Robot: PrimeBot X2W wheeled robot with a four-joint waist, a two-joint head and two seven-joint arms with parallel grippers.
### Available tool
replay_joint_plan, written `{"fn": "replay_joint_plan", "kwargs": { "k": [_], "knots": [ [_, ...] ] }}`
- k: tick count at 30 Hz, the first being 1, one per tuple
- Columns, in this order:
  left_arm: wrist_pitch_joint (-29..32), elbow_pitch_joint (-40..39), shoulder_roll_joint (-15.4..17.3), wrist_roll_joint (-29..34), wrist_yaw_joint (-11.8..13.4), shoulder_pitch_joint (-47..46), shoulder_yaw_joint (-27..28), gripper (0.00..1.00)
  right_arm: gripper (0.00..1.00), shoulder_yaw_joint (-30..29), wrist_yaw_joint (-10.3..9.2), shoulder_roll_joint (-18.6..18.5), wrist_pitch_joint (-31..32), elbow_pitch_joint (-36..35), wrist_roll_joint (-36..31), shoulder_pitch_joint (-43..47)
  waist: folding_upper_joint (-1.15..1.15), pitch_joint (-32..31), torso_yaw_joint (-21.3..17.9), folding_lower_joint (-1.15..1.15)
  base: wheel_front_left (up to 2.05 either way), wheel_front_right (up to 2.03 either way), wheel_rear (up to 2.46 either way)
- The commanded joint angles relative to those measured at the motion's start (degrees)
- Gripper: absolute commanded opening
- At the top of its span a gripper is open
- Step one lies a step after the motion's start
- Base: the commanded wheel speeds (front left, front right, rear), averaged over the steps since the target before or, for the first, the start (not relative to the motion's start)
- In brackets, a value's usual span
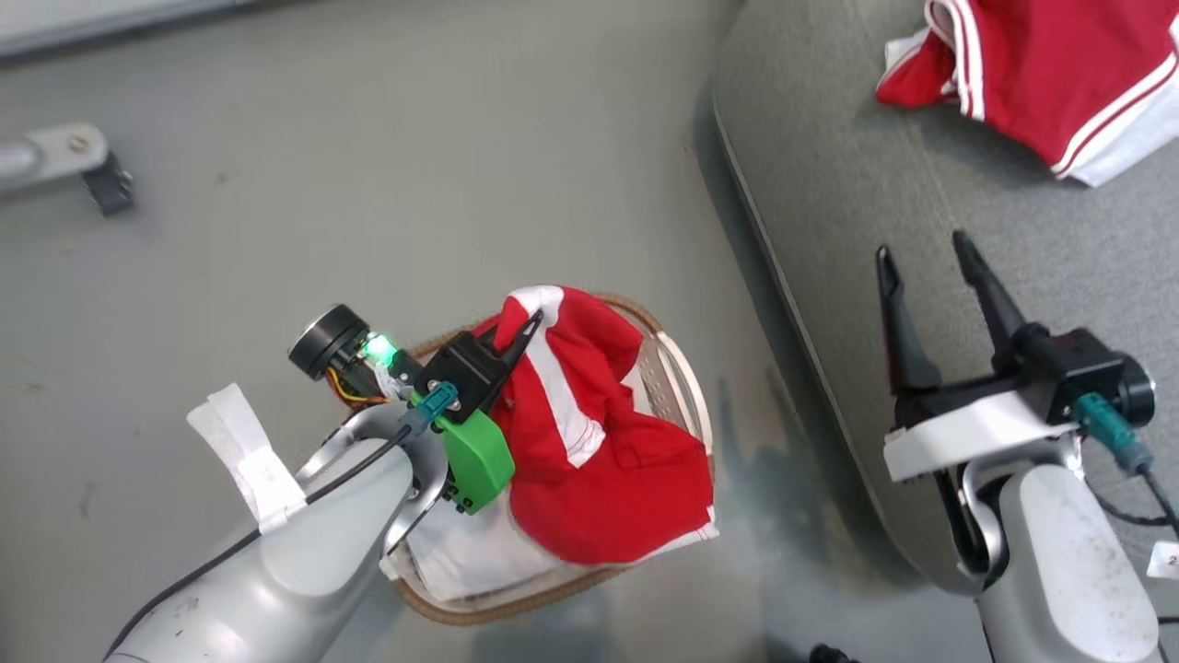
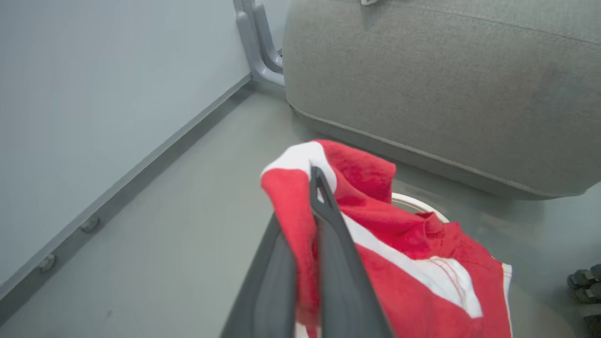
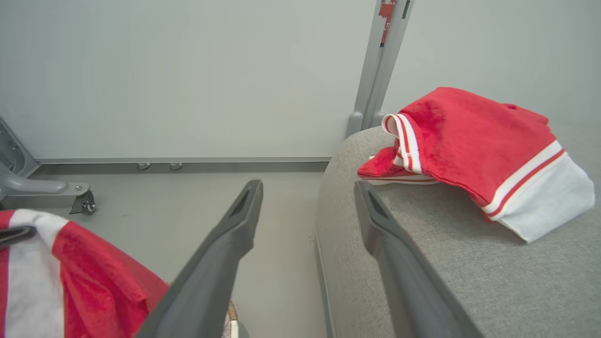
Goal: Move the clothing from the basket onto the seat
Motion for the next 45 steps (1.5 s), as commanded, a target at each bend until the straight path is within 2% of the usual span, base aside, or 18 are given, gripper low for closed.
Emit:
{"fn": "replay_joint_plan", "kwargs": {
  "k": [1, 7, 14, 23, 36, 45],
  "knots": [
    [-0.3, -1.9, 0.9, 0.6, 0.2, 0.6, -0.2, 0.00, 1.00, 0.5, -0.08, -0.2, -0.1, 0.4, -0.5, 1.8, 0.62, -11.5, 5.4, 0.00, 0.00, 0.00, 0.00],
    [0.0, -11.0, 4.4, 1.6, 0.8, -1.7, 1.0, 0.00, 1.00, 3.8, -0.08, -0.3, -0.1, 1.2, -0.8, 4.5, 0.62, -17.0, 6.0, 0.00, 0.00, 0.00, 0.00],
    [3.8, -20.4, 8.9, 2.8, 0.5, -6.3, 1.9, 0.00, 1.00, 7.0, -0.08, -0.2, -0.1, 2.3, -0.6, 4.7, 0.62, -20.4, 6.5, 0.00, 0.00, 0.00, 0.00],
    [7.4, -25.5, 13.1, 3.0, -0.3, -11.8, 2.8, 0.00, 1.00, 11.2, -0.08, -0.2, -0.1, 4.0, -0.4, 2.4, 0.62, -21.6, 6.2, 0.00, 0.00, 0.00, 0.00],
    [8.5, -30.0, 13.0, 3.1, -0.4, -14.8, 2.3, 0.00, 1.00, 20.7, -0.08, -0.2, -0.1, 6.6, -2.0, -0.5, 0.62, -21.5, 7.1, 0.00, 0.00, 0.00, 0.00],
    [8.7, -31.3, 12.0, 3.4, -0.6, -16.4, 1.5, 0.00, 1.00, 23.7, -0.08, -0.2, -0.1, 9.4, -1.5, -6.8, 0.62, -20.6, 8.0, 0.00, 0.00, 0.00, 0.00]
  ]
}}
